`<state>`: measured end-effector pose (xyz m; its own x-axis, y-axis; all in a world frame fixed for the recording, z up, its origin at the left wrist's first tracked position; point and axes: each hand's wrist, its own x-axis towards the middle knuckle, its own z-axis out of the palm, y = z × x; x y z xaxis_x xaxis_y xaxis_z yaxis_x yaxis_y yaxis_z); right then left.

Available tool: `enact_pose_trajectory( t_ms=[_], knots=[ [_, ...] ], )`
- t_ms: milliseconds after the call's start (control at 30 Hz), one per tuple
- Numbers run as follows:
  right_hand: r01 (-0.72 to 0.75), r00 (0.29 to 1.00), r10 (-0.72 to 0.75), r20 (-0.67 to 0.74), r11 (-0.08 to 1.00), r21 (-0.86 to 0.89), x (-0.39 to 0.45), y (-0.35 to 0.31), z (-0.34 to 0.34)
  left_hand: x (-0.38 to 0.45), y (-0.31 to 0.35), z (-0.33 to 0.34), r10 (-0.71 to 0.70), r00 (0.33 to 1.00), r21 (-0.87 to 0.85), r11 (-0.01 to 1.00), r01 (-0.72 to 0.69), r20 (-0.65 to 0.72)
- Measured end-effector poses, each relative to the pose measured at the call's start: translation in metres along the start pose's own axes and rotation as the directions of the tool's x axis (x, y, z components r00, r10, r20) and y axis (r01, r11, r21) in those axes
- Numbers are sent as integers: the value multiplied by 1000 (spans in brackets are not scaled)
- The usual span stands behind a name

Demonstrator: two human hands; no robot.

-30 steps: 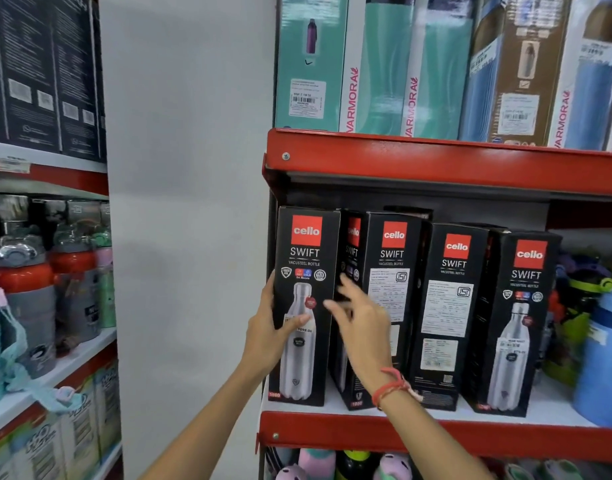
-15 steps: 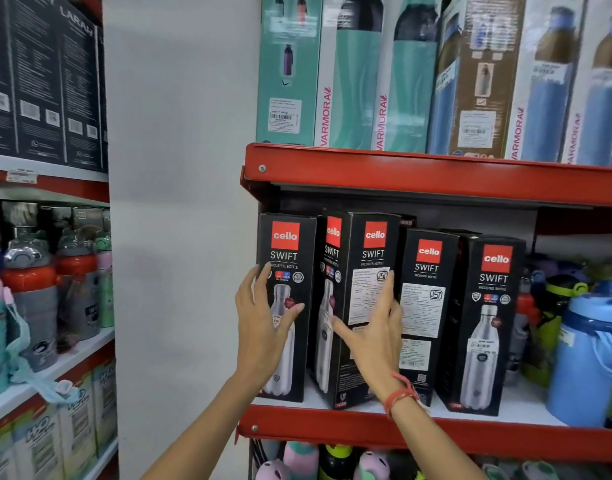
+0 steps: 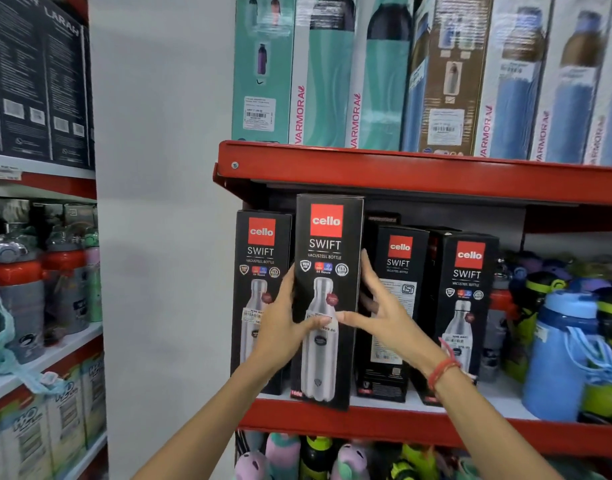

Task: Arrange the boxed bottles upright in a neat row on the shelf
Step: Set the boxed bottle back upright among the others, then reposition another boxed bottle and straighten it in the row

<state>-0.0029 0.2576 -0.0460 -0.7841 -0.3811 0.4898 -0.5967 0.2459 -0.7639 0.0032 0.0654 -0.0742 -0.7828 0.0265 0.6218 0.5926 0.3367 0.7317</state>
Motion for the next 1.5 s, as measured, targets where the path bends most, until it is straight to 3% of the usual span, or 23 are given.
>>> enact_pose_trajectory(
  t_ms=[200, 533, 600, 700, 800, 867, 933, 1133, 1300, 1400, 1500],
  knots=[
    [-80, 994, 68, -84, 985, -151, 34, 16, 10, 16, -13, 29, -60, 989, 116, 990, 76, -135],
    [-144, 966, 72, -248, 948, -285, 37, 38, 22, 24, -32, 45, -162, 978, 192, 963, 186, -134],
    [-117, 899, -64, -434, 918, -378, 28, 33, 23, 23, -33, 46, -156, 978, 215, 959, 183, -140],
    [-186, 676, -298, -674, 815, -548, 15, 31, 20, 20, -28, 49, -123, 976, 273, 947, 169, -180],
    [-476, 619, -160, -769, 703, -529, 13, 41, 18, 13, -21, 55, -50, 975, 371, 920, 130, -217],
    [-565, 635, 21, -772, 695, -446, 13, 43, 20, 8, -15, 58, 17, 976, 446, 891, 85, -219],
    [-555, 673, 116, -731, 732, -395, 11, 44, 20, 2, -9, 61, 87, 972, 511, 858, 38, -220],
    [-298, 749, 3, -662, 895, -333, -11, 29, -9, -5, 6, 58, 250, 941, 469, 875, -118, -230],
    [-91, 904, -5, -428, 975, -202, -44, -2, -57, -10, 30, 66, 40, 999, 85, 996, -41, 10],
    [-18, 961, -6, -278, 996, -82, -58, -6, -78, -9, 38, 74, -49, 964, -1, 999, 51, 261],
    [-22, 987, 22, -162, 1000, -1, -62, 0, -90, -9, 39, 87, -33, 957, -44, 998, 47, 287]
  ],
)
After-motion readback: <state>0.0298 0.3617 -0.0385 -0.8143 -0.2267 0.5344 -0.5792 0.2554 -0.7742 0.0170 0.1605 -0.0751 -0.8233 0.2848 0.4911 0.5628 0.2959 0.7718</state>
